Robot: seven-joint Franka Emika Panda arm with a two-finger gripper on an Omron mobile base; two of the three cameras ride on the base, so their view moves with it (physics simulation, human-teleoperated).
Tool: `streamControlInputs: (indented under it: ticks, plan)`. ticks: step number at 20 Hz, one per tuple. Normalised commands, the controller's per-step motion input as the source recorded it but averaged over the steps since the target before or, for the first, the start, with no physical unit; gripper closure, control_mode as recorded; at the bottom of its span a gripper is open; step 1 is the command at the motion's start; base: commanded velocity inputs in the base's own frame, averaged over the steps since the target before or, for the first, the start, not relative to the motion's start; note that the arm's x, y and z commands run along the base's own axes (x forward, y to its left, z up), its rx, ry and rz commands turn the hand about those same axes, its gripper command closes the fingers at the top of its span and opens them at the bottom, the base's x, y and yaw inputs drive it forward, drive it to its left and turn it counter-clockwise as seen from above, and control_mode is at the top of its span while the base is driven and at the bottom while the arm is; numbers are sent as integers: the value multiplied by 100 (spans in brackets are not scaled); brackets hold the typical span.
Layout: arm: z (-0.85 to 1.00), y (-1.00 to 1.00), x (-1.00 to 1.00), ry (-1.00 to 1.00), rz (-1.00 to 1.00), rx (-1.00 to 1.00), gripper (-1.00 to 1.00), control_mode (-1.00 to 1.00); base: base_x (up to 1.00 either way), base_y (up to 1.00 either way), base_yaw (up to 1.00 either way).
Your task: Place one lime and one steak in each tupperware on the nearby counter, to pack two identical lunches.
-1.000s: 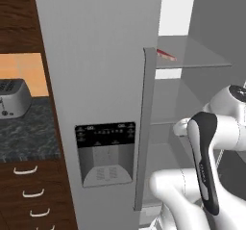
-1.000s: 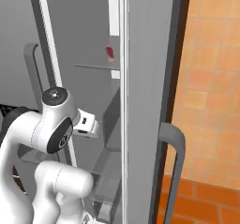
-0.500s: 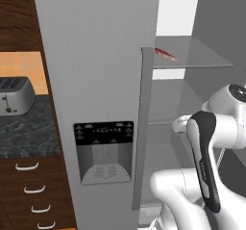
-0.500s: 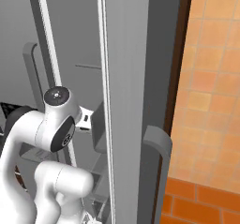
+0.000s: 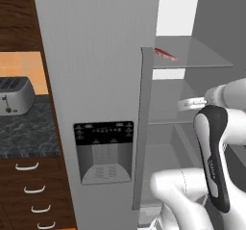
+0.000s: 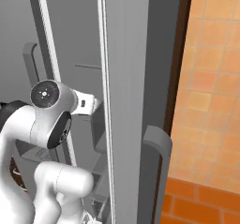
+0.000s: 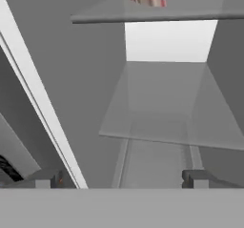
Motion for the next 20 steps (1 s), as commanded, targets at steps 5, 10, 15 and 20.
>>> streamControlInputs:
  ticks: [5, 10, 15, 20]
  plan:
    - [92, 0, 9, 0, 0, 0, -100, -100, 0, 0, 0]
    - [54, -22, 10, -8, 1, -2, -100, -100, 0, 0, 0]
    - [26, -42, 18, -4, 2, -1, -100, -100, 0, 0, 0]
    - [1, -27, 52, 1, 0, 0, -100, -100, 0, 0, 0]
